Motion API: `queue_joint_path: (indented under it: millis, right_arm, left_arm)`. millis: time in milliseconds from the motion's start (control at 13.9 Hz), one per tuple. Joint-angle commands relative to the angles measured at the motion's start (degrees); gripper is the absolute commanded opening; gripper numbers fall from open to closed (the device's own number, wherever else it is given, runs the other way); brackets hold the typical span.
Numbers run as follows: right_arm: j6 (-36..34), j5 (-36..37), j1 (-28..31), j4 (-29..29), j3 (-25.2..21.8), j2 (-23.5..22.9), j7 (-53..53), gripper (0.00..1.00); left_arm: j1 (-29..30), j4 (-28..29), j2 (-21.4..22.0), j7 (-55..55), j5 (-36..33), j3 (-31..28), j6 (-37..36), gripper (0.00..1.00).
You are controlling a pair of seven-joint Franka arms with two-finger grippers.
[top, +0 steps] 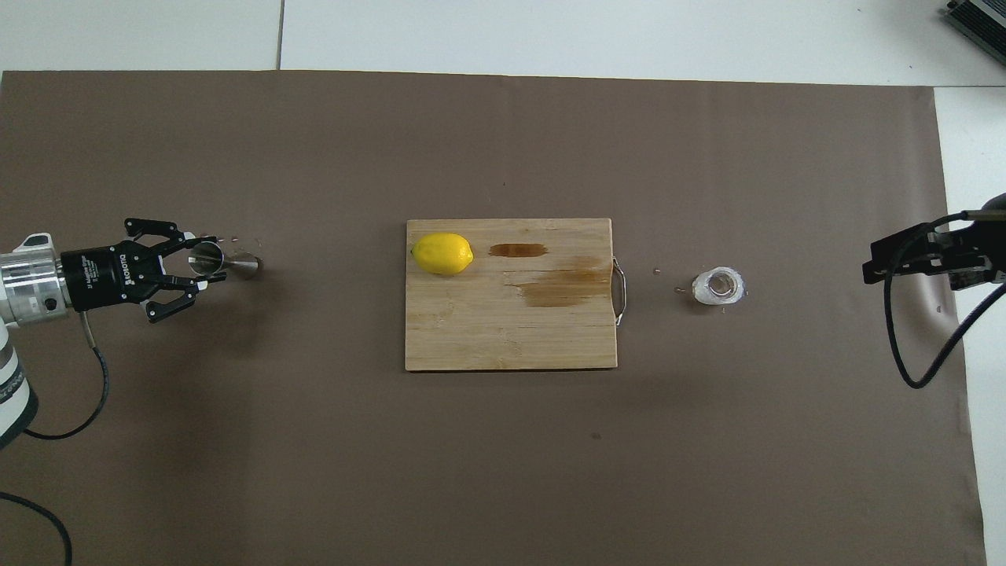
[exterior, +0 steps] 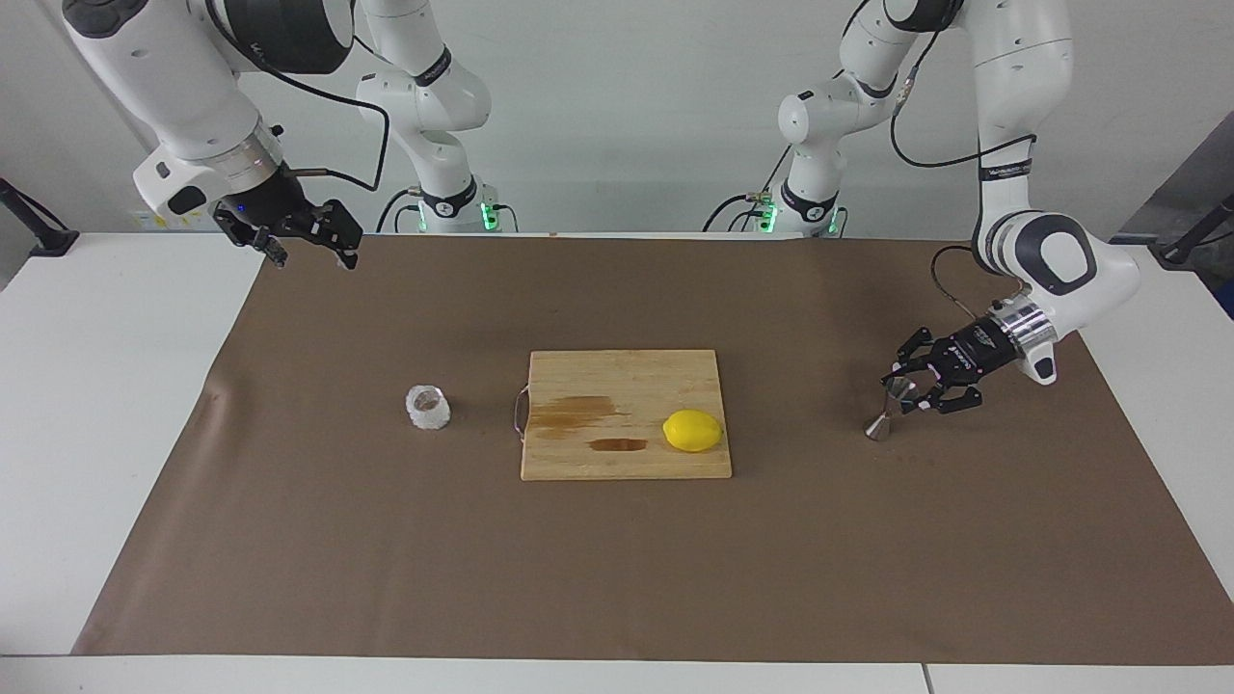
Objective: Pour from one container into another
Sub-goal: 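Close the left gripper on the steel cup and lift it, then carry the steel cup with the left gripper over the wooden board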
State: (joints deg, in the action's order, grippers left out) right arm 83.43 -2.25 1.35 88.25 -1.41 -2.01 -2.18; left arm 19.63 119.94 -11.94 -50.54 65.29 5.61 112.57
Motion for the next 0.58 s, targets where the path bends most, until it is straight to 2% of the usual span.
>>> queue_joint_path:
  millis: [0,216,360,504]
  right_arm:
    - [0.33,0.15,0.58,0.43,0.62,0.61,-0.72,1.00]
    - [0.33,0.14,0.58,0.43,0.54,0.61,-0.72,1.00]
    - [0.33,0.15,0.58,0.43,0.54,0.61,-0.72,1.00]
    - [0.33,0.06,0.58,0.43,0.62,0.61,-0.72,1.00]
  left_arm:
    - [-3.27,-1.54,1.66,-5.77,0.80,-0.34,-0.33,0.00]
    - [-8.11,-5.32,2.01,-16.58,0.45,-0.07,-0.50,0.00]
    - [-10.05,-5.86,2.89,-20.98,0.54,2.20,0.63,0.00]
    - [-12.76,-6.38,3.77,-25.54,0.63,4.05,4.57,0.00]
